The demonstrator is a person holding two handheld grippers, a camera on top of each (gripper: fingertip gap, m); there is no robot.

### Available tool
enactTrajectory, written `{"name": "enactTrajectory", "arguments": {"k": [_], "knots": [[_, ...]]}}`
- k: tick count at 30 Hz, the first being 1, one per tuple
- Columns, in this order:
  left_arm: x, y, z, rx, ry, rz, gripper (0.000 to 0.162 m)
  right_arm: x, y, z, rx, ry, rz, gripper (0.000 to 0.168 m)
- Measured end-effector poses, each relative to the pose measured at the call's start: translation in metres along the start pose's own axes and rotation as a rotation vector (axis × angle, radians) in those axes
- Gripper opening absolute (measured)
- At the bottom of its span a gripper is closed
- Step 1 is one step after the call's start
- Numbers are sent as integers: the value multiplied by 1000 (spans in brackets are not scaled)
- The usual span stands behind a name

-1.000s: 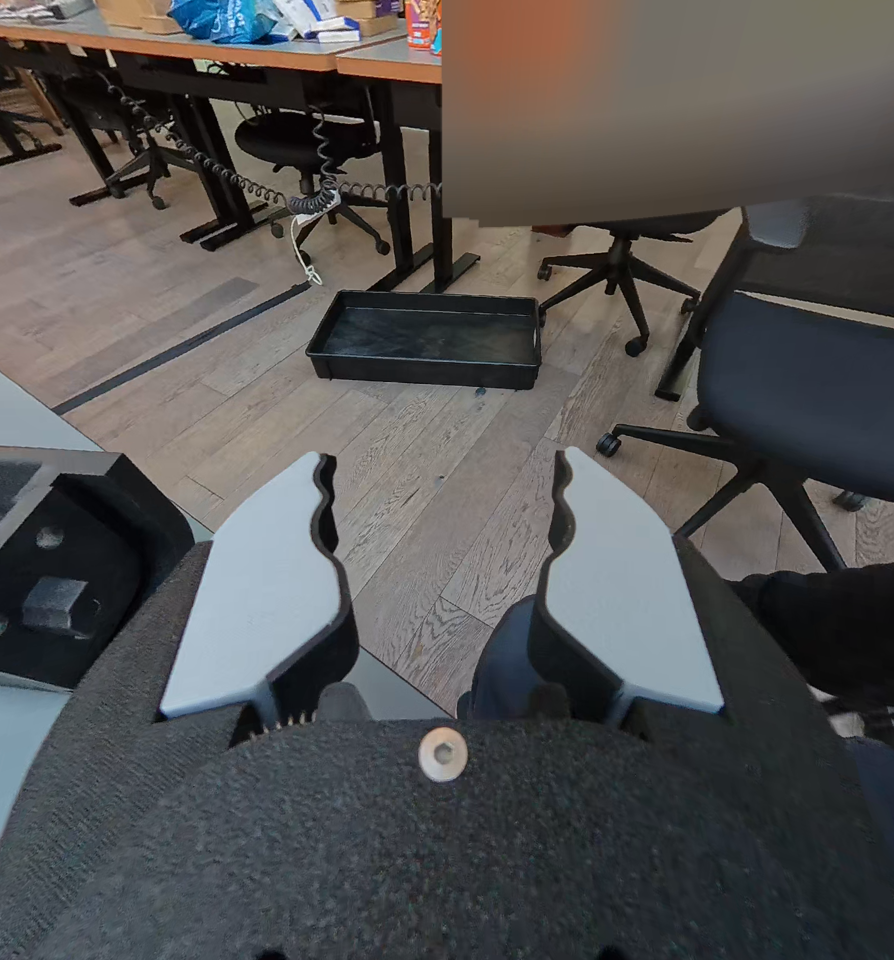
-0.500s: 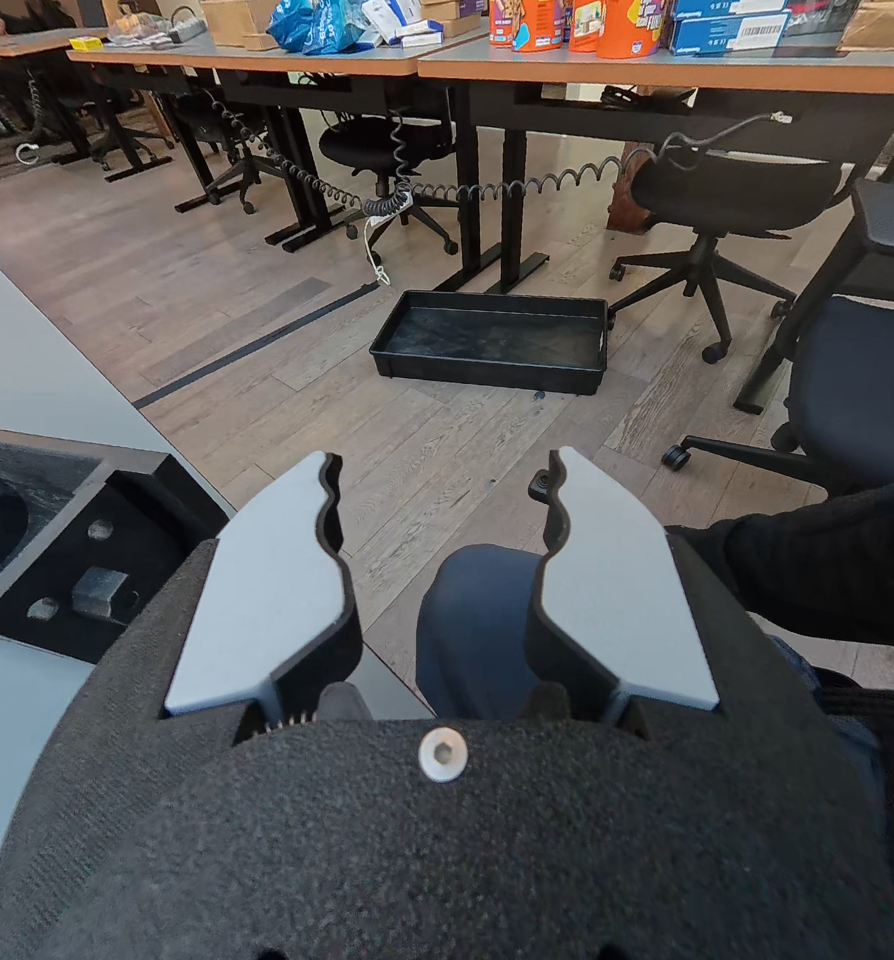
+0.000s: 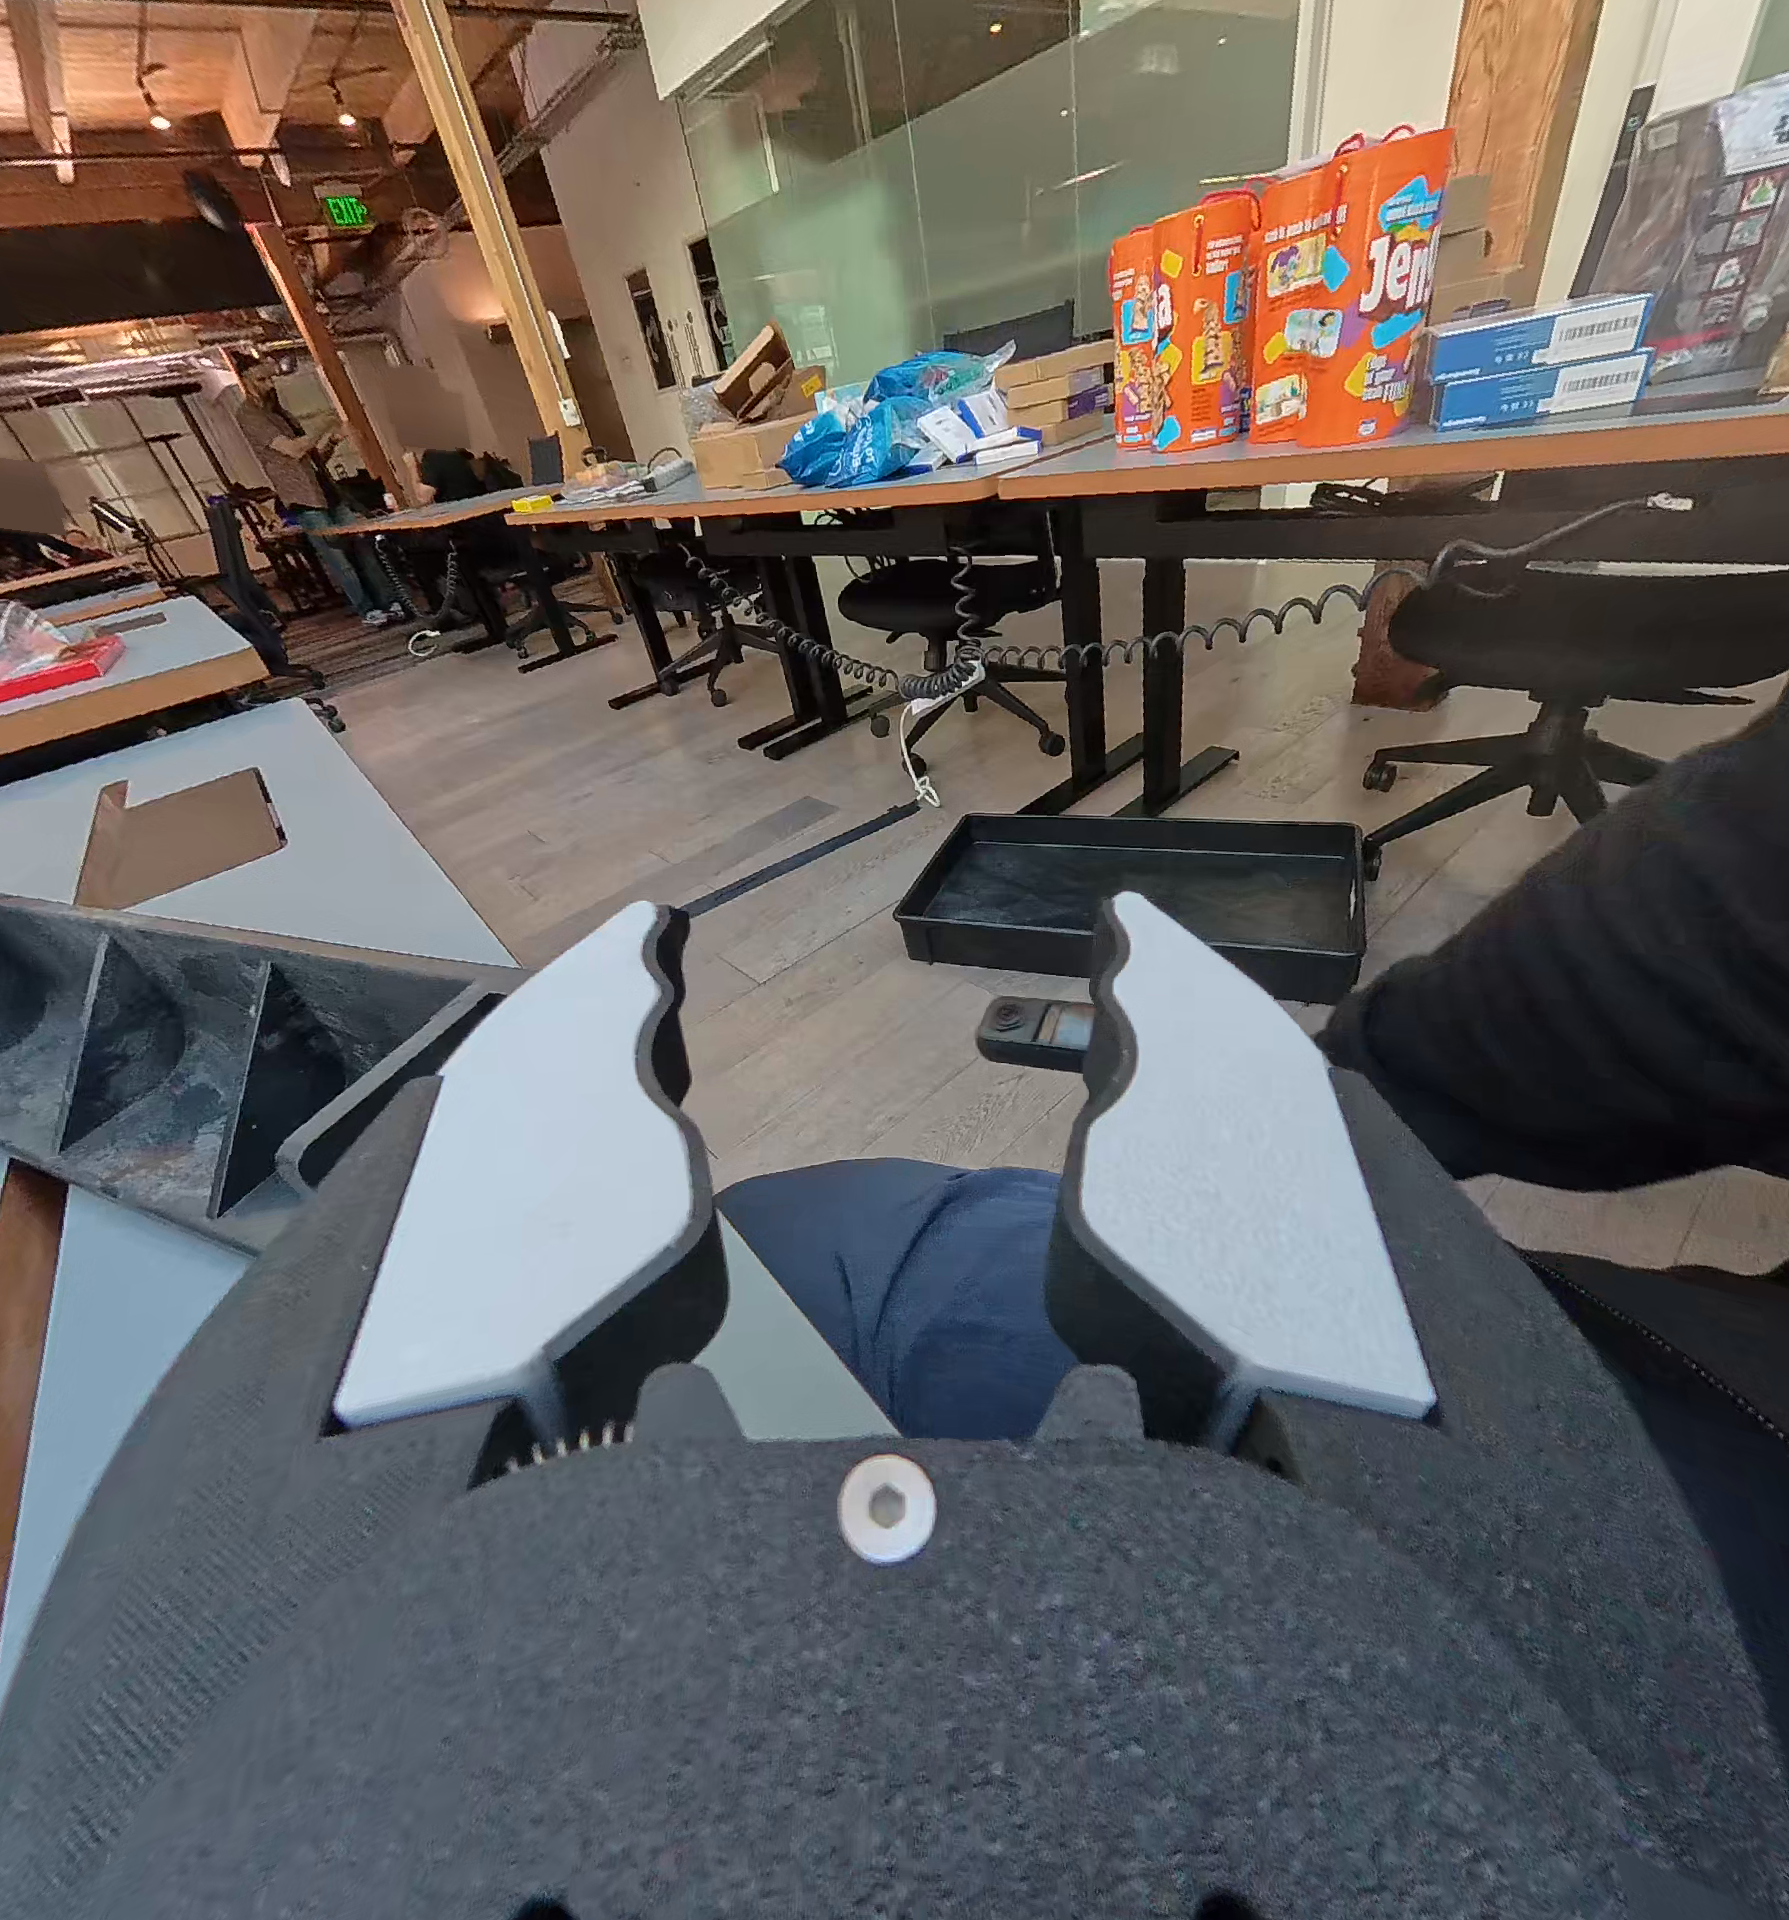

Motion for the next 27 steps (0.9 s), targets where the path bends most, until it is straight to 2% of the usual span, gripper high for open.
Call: {"name": "enactTrajectory", "arguments": {"k": [1, 3, 5, 8, 12, 15, 19, 23, 27], "knots": [[0, 0, 0, -1, 2, -1, 75, -2, 17, 5, -94, -17, -19, 74], [2, -2, -1, -8, 9, -14, 75, -9, 51, 11, -163, -44, 31, 72], [2, -2, -5, -24, 27, -19, 75, -8, 76, 10, -159, -29, 97, 70], [3, -3, -10, -55, 49, -21, 74, 18, 97, 6, -129, 7, 187, 70], [0, -3, -31, -183, 136, -4, 74, 91, 113, 7, -56, 34, 293, 70], [-7, -5, -58, -361, 221, 47, 69, 161, 121, 13, 19, 38, 335, 69], [-6, -14, -84, -537, 314, 15, 59, 257, 143, 19, 48, 19, 349, 66], [16, -9, -104, -621, 378, -39, 56, 332, 180, 18, 37, 17, 354, 59], [36, 3, -141, -648, 496, -139, 56, 391, 227, 21, 37, 36, 372, 51]]}}
Point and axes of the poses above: each gripper's, where its closed fingertips meet, x out along the fingers, y out of its top, z = x × y across the jaws, the point moved 2 cm from there along -x, back along the fingers, and after that the axes turned 1 degree about x, right-handed, at the moved point
